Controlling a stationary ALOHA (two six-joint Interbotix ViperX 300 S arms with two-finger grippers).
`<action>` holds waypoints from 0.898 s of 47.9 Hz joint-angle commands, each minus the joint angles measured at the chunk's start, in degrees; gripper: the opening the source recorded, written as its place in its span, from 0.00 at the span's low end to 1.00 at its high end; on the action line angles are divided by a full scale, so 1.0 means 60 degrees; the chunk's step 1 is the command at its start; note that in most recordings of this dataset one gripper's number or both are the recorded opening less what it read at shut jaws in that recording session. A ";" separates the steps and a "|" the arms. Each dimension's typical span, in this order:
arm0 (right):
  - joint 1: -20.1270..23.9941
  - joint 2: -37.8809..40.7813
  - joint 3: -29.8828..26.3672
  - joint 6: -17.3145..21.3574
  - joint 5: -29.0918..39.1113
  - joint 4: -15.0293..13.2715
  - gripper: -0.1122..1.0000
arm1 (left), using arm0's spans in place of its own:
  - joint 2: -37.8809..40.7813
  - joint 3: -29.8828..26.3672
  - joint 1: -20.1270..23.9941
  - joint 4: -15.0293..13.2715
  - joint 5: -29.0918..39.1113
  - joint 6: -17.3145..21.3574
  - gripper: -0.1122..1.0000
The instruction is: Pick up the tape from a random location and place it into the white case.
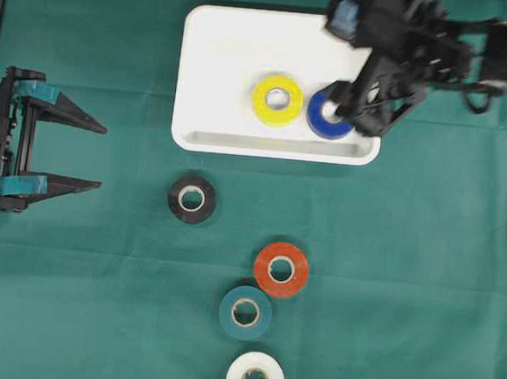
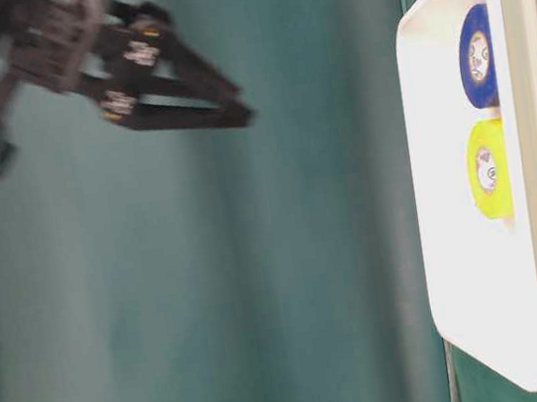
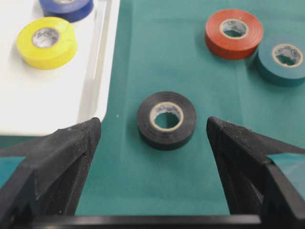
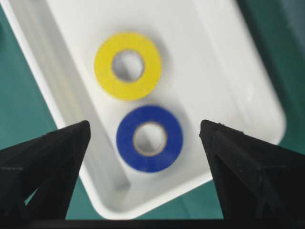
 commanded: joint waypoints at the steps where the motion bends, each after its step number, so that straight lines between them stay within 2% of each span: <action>1: -0.0015 -0.0659 -0.0103 0.0029 -0.0073 -0.0161 0.91 | 0.0059 -0.0103 0.0029 0.0000 -0.0073 0.0000 0.92; 15: 0.0161 -0.0835 0.0059 0.0000 -0.0308 -0.0220 0.91 | 0.0059 -0.0117 0.0146 -0.0015 -0.0103 0.0000 0.92; 32: 0.2241 -0.0630 0.0029 0.0205 -0.0747 -0.0205 0.91 | 0.0044 -0.0103 0.0205 0.0000 -0.0044 0.0015 0.92; 43: 0.2520 -0.0732 0.0161 0.0117 -0.0791 -0.0293 0.91 | 0.0044 -0.0103 0.0220 0.0000 -0.0044 0.0015 0.92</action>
